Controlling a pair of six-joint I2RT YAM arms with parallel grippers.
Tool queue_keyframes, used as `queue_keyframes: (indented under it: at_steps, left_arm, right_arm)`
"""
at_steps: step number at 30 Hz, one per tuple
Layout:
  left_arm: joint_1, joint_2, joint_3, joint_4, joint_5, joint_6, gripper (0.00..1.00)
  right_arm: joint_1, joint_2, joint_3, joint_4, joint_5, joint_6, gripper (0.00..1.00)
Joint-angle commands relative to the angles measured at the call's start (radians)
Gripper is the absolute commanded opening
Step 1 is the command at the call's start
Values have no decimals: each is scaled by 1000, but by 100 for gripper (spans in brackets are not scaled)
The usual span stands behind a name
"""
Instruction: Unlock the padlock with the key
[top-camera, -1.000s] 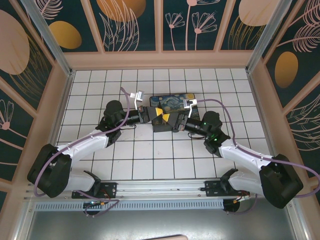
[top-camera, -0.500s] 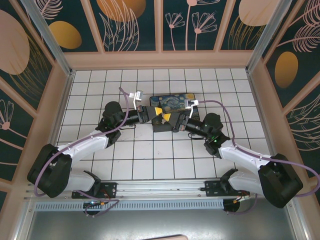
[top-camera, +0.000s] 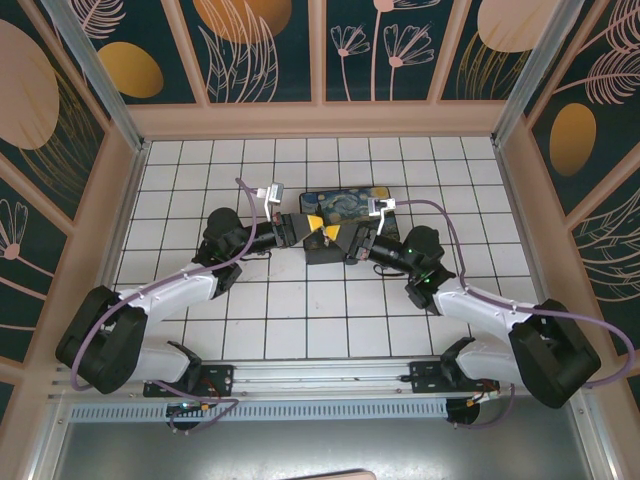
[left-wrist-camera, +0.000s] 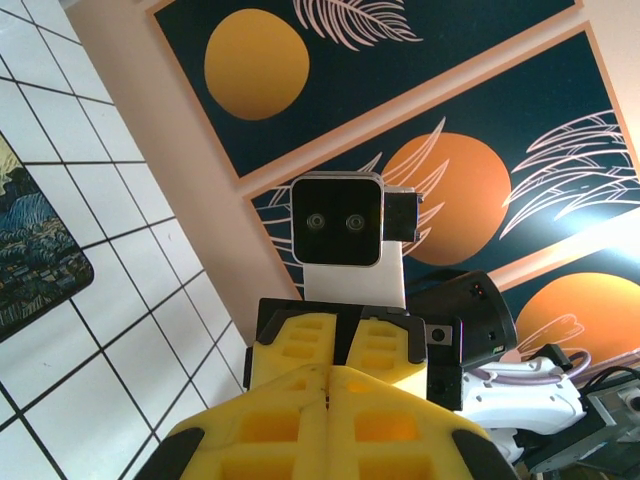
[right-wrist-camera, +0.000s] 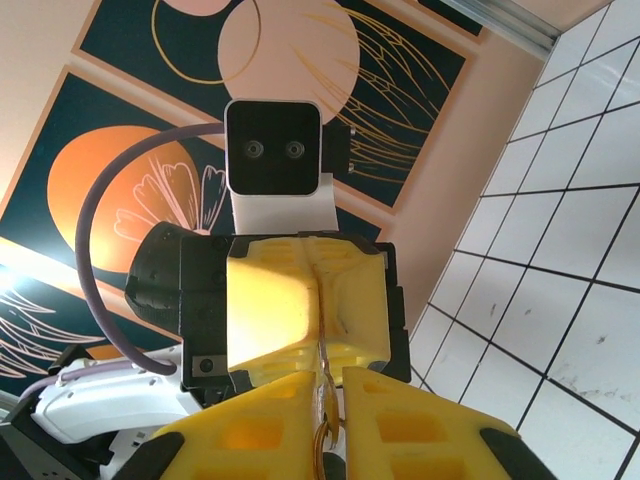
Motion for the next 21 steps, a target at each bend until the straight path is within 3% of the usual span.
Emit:
queue_keyframes:
  at_steps: [1,10,11,14,15,18,21]
  left_arm:
    - [4,12,-13,44,14,-8,0]
    - [4,12,-11,3,-2,10,0]
    - [5,8,-4,-28,-7,29,5]
    - [9,-14,26,-179,-40,123,42]
    - [13,-25,40,-244,-56,163,50]
    - [18,-57,85,-455,-125,296,63]
    - [16,-74,123,-678,-237,436,65]
  right_arm:
    - [19,12,25,92,-20,6,10]
    - [32,21,27,103,-17,4,0]
    - [30,18,27,90,-13,1,0]
    - [19,0,15,27,4,-18,0]
    - [9,-11,5,-1,6,-25,0]
    - [-46,-64,-56,-57,9,-21,0]
    - [-127,-164,-105,-187,20,-36,0]
